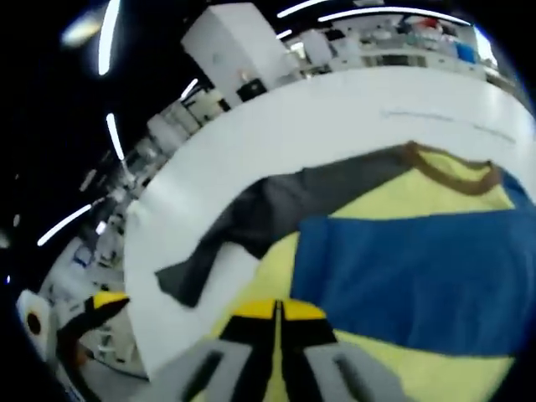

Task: Fold the garment on the visible template until the final outline fits inside the template.

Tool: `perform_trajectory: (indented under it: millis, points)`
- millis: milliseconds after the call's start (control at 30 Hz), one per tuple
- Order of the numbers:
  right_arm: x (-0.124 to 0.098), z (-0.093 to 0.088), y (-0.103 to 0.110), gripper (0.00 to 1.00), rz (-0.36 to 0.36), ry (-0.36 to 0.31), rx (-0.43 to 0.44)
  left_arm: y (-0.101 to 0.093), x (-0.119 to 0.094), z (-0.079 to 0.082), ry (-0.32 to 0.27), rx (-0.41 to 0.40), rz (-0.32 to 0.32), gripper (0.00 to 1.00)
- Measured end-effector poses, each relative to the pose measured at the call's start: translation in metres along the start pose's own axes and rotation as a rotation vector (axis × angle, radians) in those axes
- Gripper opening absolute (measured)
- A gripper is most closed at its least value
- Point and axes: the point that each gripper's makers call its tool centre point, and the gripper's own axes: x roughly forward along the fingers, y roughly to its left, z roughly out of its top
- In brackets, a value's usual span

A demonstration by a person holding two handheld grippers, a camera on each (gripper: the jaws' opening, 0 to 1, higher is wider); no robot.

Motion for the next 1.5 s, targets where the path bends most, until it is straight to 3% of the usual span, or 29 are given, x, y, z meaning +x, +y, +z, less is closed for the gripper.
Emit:
perform_trajectory:
  millis: [167,300,600,900,1267,1500]
  points:
    - [0.000,-0.001,0.003,0.01,0.012,0.005,-0.001,0.003,-0.001,0.001,-0.007,-0.008,0.012,0.99]
    - [-0.003,0.004,0.009,0.10,0.036,0.000,0.001,0.006,-0.002,0.001,-0.005,-0.010,0.020,0.99]
    - [-0.013,0.018,0.017,0.54,0.064,-0.019,-0.096,0.007,0.000,0.005,-0.013,-0.005,0.020,0.99]
    - [-0.034,0.027,0.015,0.80,0.056,-0.038,-0.212,0.007,0.002,0.009,-0.020,-0.020,0.021,0.99]
    - [-0.075,0.028,-0.005,0.97,0.037,-0.072,-0.241,0.004,0.006,0.009,-0.012,-0.053,0.019,0.99]
    - [-0.102,0.023,-0.036,0.96,-0.034,-0.086,-0.259,-0.001,0.007,0.013,-0.005,-0.032,0.018,0.99]
